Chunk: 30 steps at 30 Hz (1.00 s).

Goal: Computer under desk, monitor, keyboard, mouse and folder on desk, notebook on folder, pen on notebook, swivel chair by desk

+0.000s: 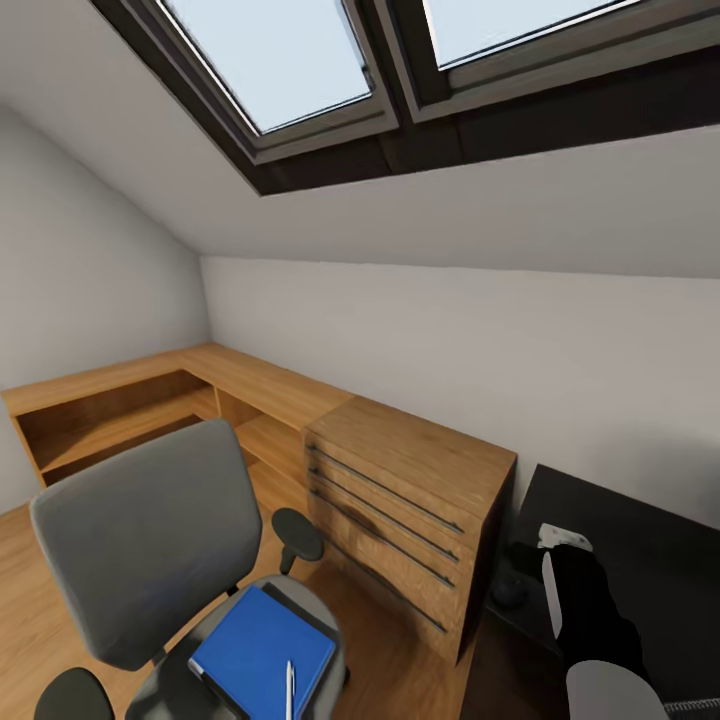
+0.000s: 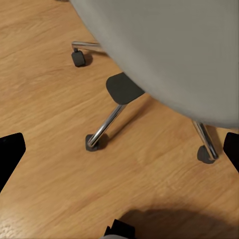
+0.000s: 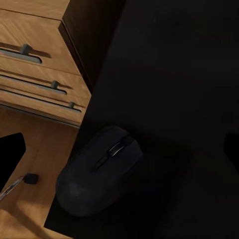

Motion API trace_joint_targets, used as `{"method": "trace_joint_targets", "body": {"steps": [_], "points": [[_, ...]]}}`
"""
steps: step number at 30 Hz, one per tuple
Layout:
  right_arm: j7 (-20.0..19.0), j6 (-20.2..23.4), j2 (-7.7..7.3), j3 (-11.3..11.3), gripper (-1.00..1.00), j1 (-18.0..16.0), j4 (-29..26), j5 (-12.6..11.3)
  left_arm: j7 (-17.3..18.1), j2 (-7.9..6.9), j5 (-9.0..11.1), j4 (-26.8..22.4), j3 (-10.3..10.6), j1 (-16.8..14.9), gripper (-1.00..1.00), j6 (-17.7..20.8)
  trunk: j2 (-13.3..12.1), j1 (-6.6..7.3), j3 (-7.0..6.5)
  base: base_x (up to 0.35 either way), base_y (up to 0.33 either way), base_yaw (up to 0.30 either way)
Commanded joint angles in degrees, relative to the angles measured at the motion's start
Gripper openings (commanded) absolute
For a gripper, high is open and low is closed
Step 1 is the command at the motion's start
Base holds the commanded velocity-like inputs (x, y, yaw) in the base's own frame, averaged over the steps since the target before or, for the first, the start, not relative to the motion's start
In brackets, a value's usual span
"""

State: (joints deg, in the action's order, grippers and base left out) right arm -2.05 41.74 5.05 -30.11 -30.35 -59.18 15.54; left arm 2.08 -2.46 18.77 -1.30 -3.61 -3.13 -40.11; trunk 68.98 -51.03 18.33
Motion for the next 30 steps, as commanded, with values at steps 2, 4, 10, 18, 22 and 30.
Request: {"method": "trace_joint_targets", "body": {"steps": [2,4,10,18,22,30], "points": [[-0.18,0.24,0.06,-0.14,1.00,-0.06,-0.07,0.33,0.22,0.00,-0.05,0.05,-0.35,-0.04,1.00,-0.14,0.86,-0.45,0.44,0.000,0.000,0.000],[-0.16,0.25,0.06,-0.10,1.00,-0.06,-0.06,0.34,0.21,0.00,-0.05,0.06,-0.35,-0.04,1.00,-0.14,1.66,-0.89,0.80,0.000,0.000,0.000],[-0.12,0.30,0.05,-0.07,1.00,-0.06,-0.05,0.35,0.21,0.00,-0.04,0.07,-0.35,-0.04,1.00,-0.14,4.07,-2.21,1.87,0.000,0.000,0.000],[-0.14,0.30,0.18,-0.02,1.00,-0.06,0.00,0.29,0.21,0.00,0.01,0.03,-0.37,-0.04,1.00,-0.14,5.27,-2.86,2.41,0.000,0.000,0.000],[-0.19,0.31,0.24,0.02,1.00,-0.06,0.02,0.24,0.21,0.00,0.02,0.04,-0.38,-0.04,1.00,-0.14,5.27,-2.86,2.41,0.000,0.000,0.000],[-0.36,0.22,0.44,0.11,1.00,-0.06,0.13,0.20,0.21,0.00,-0.01,0.05,-0.42,-0.04,1.00,-0.14,5.27,-2.86,2.41,0.000,0.000,0.000]]}}
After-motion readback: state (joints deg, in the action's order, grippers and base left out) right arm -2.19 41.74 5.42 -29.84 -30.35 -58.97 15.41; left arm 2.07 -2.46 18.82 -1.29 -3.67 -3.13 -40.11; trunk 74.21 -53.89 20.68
